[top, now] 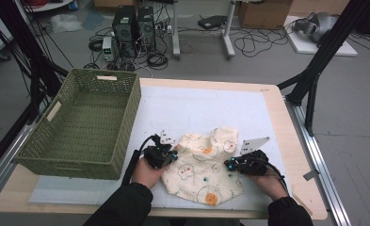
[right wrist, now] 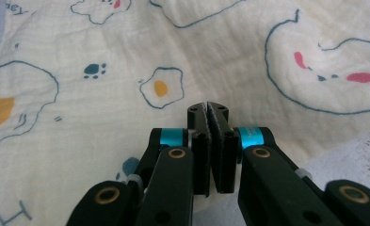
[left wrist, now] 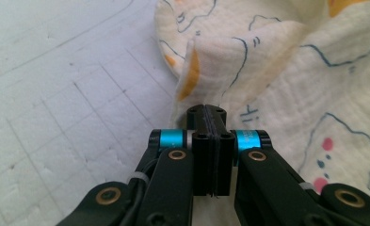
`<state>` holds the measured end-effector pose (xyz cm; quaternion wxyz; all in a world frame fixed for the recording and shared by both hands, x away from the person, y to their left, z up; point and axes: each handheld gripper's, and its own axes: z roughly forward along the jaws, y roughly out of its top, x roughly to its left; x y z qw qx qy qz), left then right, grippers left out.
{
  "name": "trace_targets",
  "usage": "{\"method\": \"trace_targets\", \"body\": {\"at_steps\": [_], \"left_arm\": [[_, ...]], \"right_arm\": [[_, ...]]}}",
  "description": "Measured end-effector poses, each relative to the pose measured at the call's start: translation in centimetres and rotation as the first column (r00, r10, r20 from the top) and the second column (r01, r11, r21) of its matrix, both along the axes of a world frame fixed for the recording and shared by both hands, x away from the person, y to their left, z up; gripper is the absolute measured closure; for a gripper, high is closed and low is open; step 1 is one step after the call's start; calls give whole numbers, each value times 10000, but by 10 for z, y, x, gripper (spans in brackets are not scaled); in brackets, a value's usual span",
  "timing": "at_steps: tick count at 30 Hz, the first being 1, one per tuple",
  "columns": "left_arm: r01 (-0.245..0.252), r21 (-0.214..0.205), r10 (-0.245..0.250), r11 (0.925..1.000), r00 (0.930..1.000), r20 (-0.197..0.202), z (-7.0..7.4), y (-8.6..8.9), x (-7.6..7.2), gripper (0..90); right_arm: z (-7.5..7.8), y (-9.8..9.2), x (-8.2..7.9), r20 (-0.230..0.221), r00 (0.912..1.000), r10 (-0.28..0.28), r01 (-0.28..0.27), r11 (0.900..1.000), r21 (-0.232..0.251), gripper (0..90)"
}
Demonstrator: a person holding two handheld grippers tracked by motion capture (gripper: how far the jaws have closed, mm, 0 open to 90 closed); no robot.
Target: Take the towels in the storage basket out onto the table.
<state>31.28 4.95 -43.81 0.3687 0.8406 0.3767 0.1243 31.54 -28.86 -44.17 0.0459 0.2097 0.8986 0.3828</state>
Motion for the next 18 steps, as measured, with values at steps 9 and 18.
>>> {"method": "trace_targets", "body": {"at_steps": [9,18], "left_arm": [[-127,-500,113,9987,9995,-295,2,30,-32,891],[-168,-866,152,9961,9997,-183,10,42,-39,848]], "right_arm": [[3,9,-11,-4,9986,528,-528,9986,17,883],[7,9,-19,-48,9976,685,-682,9969,397,790]]}}
